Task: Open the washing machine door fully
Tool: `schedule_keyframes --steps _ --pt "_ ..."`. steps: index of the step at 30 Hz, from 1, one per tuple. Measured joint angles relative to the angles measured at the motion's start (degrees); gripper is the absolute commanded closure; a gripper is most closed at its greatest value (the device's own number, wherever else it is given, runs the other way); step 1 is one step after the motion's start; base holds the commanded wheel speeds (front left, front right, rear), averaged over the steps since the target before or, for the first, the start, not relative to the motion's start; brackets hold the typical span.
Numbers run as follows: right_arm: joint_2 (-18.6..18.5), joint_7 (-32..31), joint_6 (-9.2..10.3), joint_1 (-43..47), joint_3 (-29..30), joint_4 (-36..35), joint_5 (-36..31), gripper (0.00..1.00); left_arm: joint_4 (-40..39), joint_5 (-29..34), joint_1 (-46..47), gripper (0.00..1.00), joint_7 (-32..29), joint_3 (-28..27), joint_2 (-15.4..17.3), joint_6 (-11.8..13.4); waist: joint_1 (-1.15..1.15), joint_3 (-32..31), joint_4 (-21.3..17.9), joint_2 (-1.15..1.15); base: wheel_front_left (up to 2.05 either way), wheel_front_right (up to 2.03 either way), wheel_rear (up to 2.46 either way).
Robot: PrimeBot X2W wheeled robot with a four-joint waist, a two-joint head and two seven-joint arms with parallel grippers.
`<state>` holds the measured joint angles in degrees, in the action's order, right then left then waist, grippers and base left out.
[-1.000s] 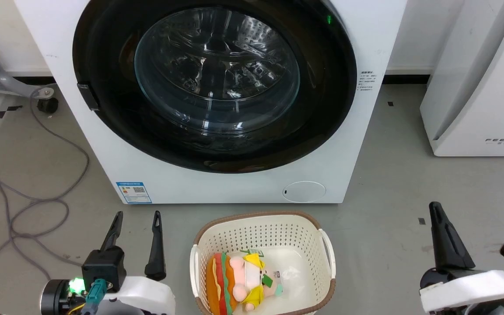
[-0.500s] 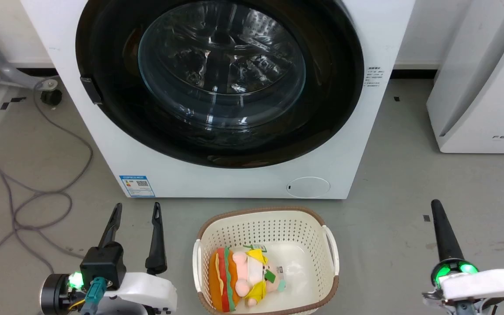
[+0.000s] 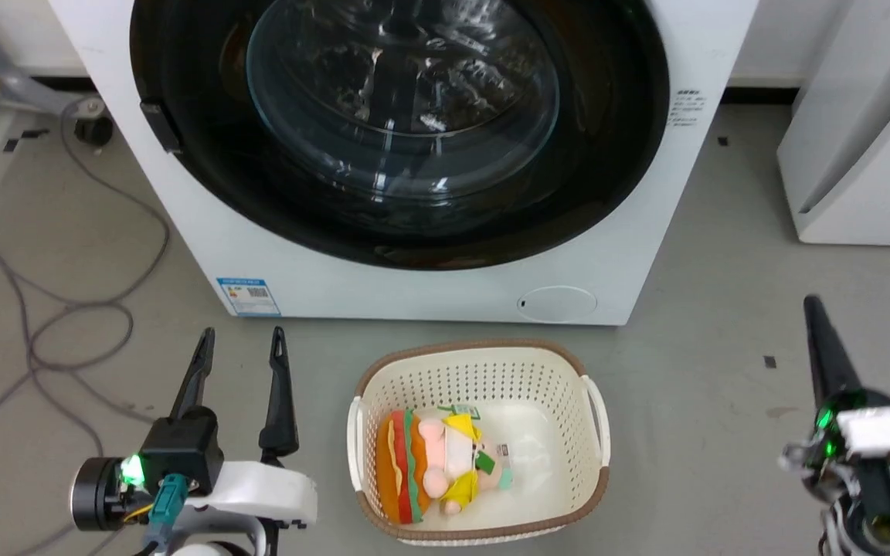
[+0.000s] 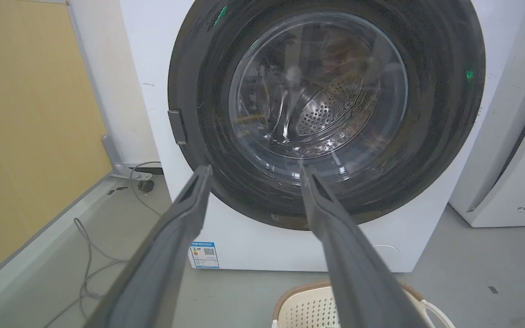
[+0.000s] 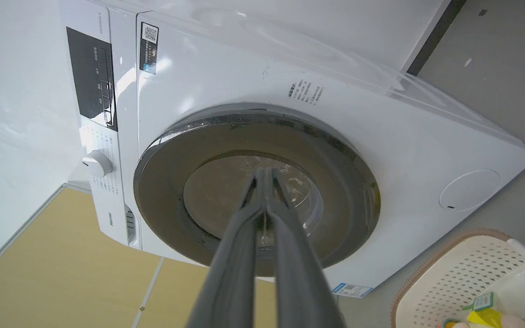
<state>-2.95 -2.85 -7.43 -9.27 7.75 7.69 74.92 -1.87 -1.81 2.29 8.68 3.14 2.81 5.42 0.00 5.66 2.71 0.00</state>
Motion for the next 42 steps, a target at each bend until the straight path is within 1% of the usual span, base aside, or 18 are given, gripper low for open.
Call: schedule_keyframes --steps 6,7,8,13,17,18,20,21,23,31,37,42 --pt "-0.49 -1.63 0.00 -5.95 2.82 3.87 3.74 1.00 -0.38 -0.40 1.43 0.00 0.63 0.57 0.01 0.48 0.00 2.07 0.91 0.00 0.00 0.00 0.00" --pt "-0.99 -2.13 0.00 -8.11 3.55 5.37 5.16 1.00 -0.51 -0.40 1.83 0.00 0.91 0.90 0.00 0.52 0.00 2.83 1.17 0.00 0.00 0.00 0.00" --pt "-0.99 -2.13 0.00 -8.11 3.55 5.37 5.16 1.00 -0.51 -0.40 1.83 0.00 0.91 0.90 0.00 0.52 0.00 2.83 1.17 0.00 0.00 0.00 0.00" --pt "-3.13 -3.25 0.00 -15.09 5.14 10.36 8.96 1.00 -0.87 -0.63 3.50 0.00 1.55 1.66 0.00 1.02 0.00 5.33 2.02 0.00 0.00 0.00 0.00" --pt "-4.53 -4.63 0.00 -20.12 5.32 13.65 11.48 1.00 -1.29 -0.91 4.67 0.00 2.02 2.04 0.00 1.51 0.00 7.25 2.63 0.00 0.00 0.00 0.00" --pt "-4.53 -4.63 0.00 -20.12 5.32 13.65 11.48 1.00 -1.29 -0.91 4.67 0.00 2.02 2.04 0.00 1.51 0.00 7.25 2.63 0.00 0.00 0.00 0.00" --pt "-5.70 -5.22 0.00 -24.11 5.55 16.06 13.43 1.00 -1.55 -0.96 5.60 0.00 2.42 2.57 0.00 1.66 0.01 8.78 3.18 0.00 0.00 0.00 0.00" --pt "-5.70 -5.22 0.00 -24.11 5.55 16.06 13.43 1.00 -1.55 -0.96 5.60 0.00 2.42 2.57 0.00 1.66 0.01 8.78 3.18 0.00 0.00 0.00 0.00" --pt "-6.86 -5.57 0.00 -28.26 5.84 18.44 15.10 1.00 -1.76 -1.31 6.71 0.00 2.71 3.26 -0.01 2.07 0.01 10.35 3.81 0.00 0.00 0.00 0.00" --pt "-9.77 -6.69 0.00 -38.27 5.12 24.03 18.18 1.00 -2.30 -1.90 8.74 0.00 3.57 4.60 0.00 3.14 0.00 14.28 5.82 0.00 0.00 0.00 0.00" --pt "-10.72 -8.43 0.00 -44.56 3.47 27.95 20.49 1.00 -2.64 -2.45 10.04 0.00 4.41 5.55 0.00 4.04 0.00 16.87 7.28 0.00 0.00 0.00 0.00" --pt "-11.56 -8.71 0.00 -48.87 2.32 31.08 21.53 1.00 -2.99 -3.07 11.39 0.00 5.01 6.50 0.00 4.76 0.00 18.78 8.51 0.00 0.00 0.00 0.00"
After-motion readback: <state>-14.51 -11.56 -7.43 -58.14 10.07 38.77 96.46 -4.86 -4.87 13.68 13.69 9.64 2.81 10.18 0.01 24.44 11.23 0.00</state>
